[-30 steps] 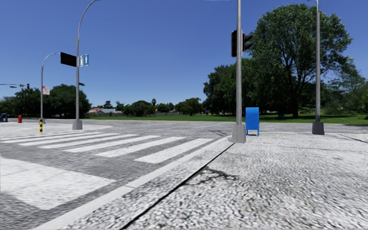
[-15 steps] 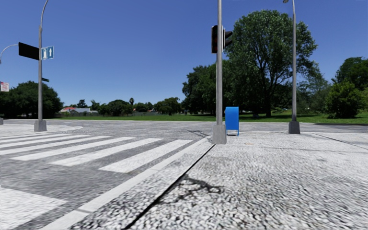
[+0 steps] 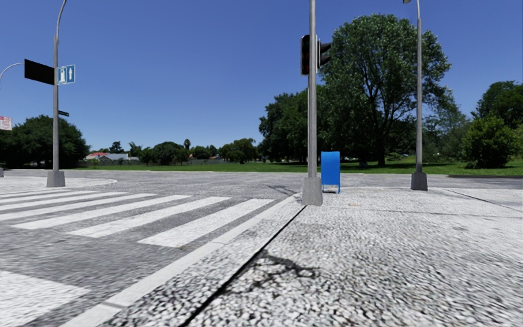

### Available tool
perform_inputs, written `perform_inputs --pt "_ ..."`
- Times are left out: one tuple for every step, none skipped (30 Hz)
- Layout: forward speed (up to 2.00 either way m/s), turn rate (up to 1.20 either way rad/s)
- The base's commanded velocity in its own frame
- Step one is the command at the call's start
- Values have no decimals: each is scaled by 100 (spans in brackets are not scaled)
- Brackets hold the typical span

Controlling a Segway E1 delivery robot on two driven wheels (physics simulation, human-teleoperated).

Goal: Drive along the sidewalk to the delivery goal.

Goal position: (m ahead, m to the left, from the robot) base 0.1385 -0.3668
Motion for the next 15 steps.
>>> perform_inputs --pt "0 0" --pt "0 0" --pt "0 0" --pt "0 0" --pt "0 0" --pt "0 0" --pt "0 0" --pt "0 0" --pt "0 0" --pt "0 0" --pt "0 0" --pt "0 0" --pt "0 0" --pt "0 0" --pt "0 0"
